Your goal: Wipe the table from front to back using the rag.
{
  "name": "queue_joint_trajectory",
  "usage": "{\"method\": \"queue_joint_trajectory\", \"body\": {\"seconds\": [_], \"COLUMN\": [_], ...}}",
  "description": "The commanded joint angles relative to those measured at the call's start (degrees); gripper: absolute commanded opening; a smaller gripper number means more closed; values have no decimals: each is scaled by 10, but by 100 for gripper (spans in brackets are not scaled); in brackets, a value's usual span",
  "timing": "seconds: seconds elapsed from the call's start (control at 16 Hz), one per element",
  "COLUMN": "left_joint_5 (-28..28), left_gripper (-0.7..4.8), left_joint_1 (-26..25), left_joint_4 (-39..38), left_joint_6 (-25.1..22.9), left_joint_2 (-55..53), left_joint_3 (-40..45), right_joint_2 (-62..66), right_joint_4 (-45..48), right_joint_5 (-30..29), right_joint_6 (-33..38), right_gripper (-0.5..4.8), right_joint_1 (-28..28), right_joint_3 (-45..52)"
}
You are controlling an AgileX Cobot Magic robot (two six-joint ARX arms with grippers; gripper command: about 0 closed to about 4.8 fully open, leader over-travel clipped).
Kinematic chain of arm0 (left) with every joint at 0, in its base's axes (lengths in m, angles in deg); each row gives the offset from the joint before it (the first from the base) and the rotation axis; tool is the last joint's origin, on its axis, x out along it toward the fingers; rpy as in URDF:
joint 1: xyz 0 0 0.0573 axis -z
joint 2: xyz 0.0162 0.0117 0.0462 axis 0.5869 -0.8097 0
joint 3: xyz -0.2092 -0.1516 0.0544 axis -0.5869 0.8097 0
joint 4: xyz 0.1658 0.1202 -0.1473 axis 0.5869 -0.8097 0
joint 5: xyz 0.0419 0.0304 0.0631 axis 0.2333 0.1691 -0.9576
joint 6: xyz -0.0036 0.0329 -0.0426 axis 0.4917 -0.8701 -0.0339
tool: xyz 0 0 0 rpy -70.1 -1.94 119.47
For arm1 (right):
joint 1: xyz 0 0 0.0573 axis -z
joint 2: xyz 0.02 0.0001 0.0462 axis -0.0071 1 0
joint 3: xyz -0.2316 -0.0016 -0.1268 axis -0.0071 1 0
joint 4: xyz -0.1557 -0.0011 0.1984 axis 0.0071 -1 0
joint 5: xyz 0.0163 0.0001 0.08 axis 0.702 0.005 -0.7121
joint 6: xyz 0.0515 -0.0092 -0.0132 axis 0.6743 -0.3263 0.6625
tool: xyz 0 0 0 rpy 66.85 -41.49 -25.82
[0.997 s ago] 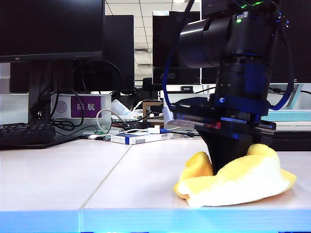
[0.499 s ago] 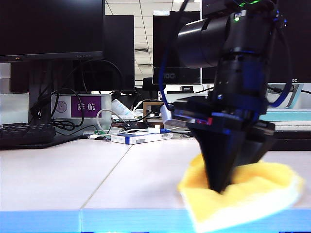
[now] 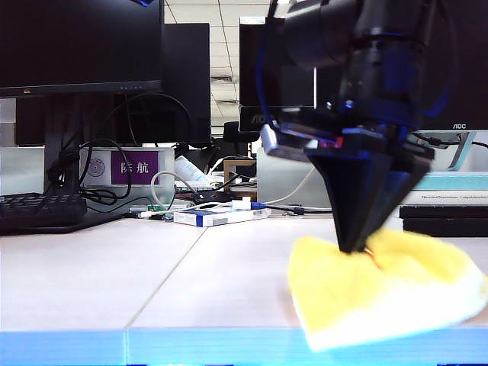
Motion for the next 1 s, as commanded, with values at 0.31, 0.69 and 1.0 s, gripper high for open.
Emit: {"method": "queue_joint_trajectory", "body": {"seconds": [0.31,0.69,1.0], "left_joint_5": [1,2,43], "left_gripper": [-5,-5,-5], "left_joint_1": [0,0,0], "left_joint_4": [10,12,43], "left_joint_6": [-7,-16,-41], "left_joint_2": [-2,-25,-57], "left_joint_3": [-1,1,31], "right_joint_2": [-2,-3,-5], "right_joint_4": [-30,-74,-83], "right_joint_5": [1,1,1], "right_joint_6": [-14,-23,-30], "right_gripper": [126,-12,169], "right_joint_1": [4,6,7], "right_joint_3": [-53,-128,-165]}}
